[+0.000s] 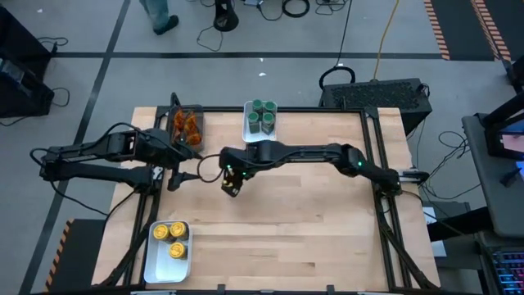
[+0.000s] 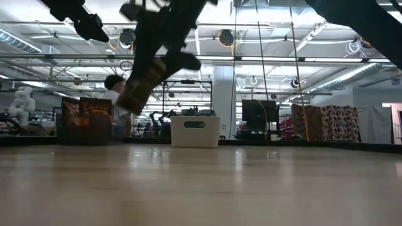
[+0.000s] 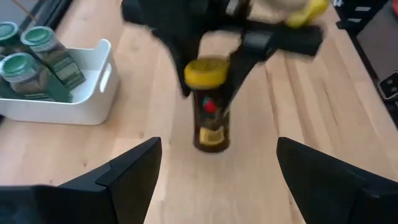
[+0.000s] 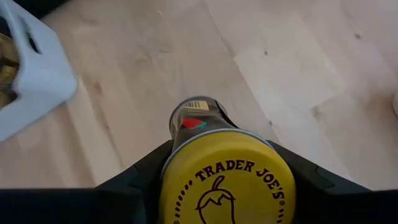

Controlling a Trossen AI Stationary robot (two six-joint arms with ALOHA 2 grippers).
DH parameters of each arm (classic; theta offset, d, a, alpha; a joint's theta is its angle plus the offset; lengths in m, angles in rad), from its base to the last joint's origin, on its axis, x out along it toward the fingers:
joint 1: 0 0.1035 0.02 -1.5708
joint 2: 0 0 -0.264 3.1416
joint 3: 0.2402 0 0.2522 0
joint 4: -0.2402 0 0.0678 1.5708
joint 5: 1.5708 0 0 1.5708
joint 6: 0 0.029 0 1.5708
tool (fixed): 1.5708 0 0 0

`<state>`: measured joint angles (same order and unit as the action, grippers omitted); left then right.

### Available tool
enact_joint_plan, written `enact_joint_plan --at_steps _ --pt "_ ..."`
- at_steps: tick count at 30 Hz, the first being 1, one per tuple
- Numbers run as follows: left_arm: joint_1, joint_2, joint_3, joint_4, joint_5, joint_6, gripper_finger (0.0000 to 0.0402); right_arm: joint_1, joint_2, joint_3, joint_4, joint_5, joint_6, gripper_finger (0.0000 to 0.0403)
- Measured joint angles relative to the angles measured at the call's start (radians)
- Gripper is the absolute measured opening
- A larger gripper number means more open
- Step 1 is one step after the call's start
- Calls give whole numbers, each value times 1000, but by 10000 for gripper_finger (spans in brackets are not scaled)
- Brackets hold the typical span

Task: Sort spices by type
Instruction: Put the yellow seasoning bottle into the bottom white bin

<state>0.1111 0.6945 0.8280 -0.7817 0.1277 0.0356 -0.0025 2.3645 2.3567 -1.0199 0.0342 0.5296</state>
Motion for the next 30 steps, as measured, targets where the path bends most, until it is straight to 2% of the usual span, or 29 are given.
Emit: enact_joint_plan --at_steps 5,14,30 --pt "-21 -3 0 -8 0 -25 322 2 19 -26 13 -5 -26 204" --pt "-22 4 0 -14 -15 -32 322 14 29 -26 -136 21 -81 204" --pt "-22 72 0 27 -34 -161 322 29 41 -28 -164 9 -316 209"
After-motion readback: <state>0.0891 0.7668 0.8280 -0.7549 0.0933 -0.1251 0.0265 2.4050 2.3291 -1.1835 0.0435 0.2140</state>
